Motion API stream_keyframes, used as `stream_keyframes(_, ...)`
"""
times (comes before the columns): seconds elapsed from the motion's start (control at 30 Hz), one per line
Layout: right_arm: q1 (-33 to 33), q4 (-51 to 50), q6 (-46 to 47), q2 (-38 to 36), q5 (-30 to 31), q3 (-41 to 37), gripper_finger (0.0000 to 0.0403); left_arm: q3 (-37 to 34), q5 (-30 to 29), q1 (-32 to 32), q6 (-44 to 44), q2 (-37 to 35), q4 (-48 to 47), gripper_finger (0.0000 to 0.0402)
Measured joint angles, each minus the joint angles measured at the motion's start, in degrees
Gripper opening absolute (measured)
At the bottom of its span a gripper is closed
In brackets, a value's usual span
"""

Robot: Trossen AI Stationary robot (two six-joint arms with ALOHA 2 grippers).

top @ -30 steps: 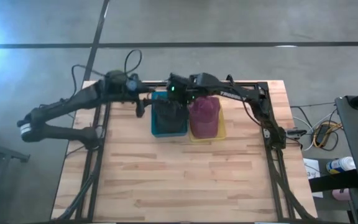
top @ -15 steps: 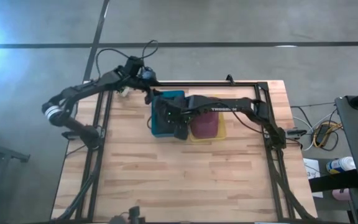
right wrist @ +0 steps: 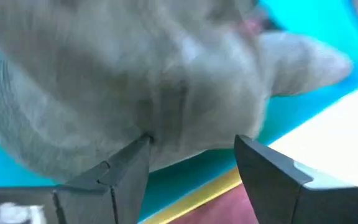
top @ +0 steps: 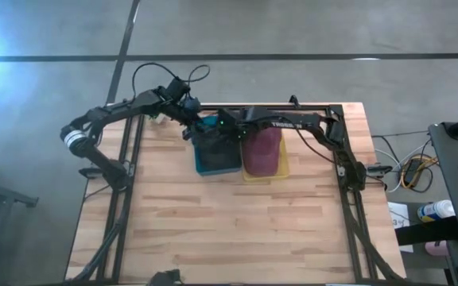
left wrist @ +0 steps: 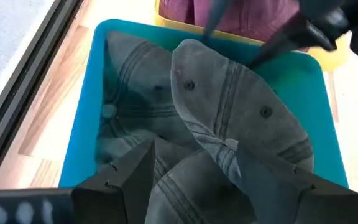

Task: Pick & Place hat
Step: Put the gray cap into the blue bin

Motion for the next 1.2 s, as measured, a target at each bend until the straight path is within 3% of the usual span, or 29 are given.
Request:
stream_keyframes(0.13, -0.53, 0.44, -1.27, -0.02, 0.01, 1.72, 0.0228, 0.0, -0.02, -0.12, -0.65, -0.92, 0.33, 0.0223)
stream_keyframes(0.43, -0.44, 3.92, -3.16, -0.02, -1.54, -1.58, 0.0228, 0.81, -0.06, -0.37, -8.59, -1.87, 11.96, 0.0223)
stream_keyframes(0.57, -0.44, 6.44, -4.47, -0.02, -1.52, -3.73, 0.0228, 2.56, -0.11, -0.5, -11.09, -5.45, 8.61, 0.0223)
stream_keyframes(0.83, -0.42, 10.88, -8.9, -0.02, -1.54, -4.52, 0.0228, 1.56, -0.23, -2.95, -15.33, -14.34, -9.23, 0.0223)
stream_keyframes(1.03, -0.53, 14.06, -8.89, -0.01, -1.54, -4.61, 0.0228, -4.27, -2.71, -5.85, -15.27, -14.9, -7.84, 0.0223)
stream_keyframes(1.2, -0.55, 13.63, -8.7, -0.01, -1.53, -4.66, 0.0228, -5.95, -6.25, -6.21, -15.0, -14.92, -11.95, 0.0223)
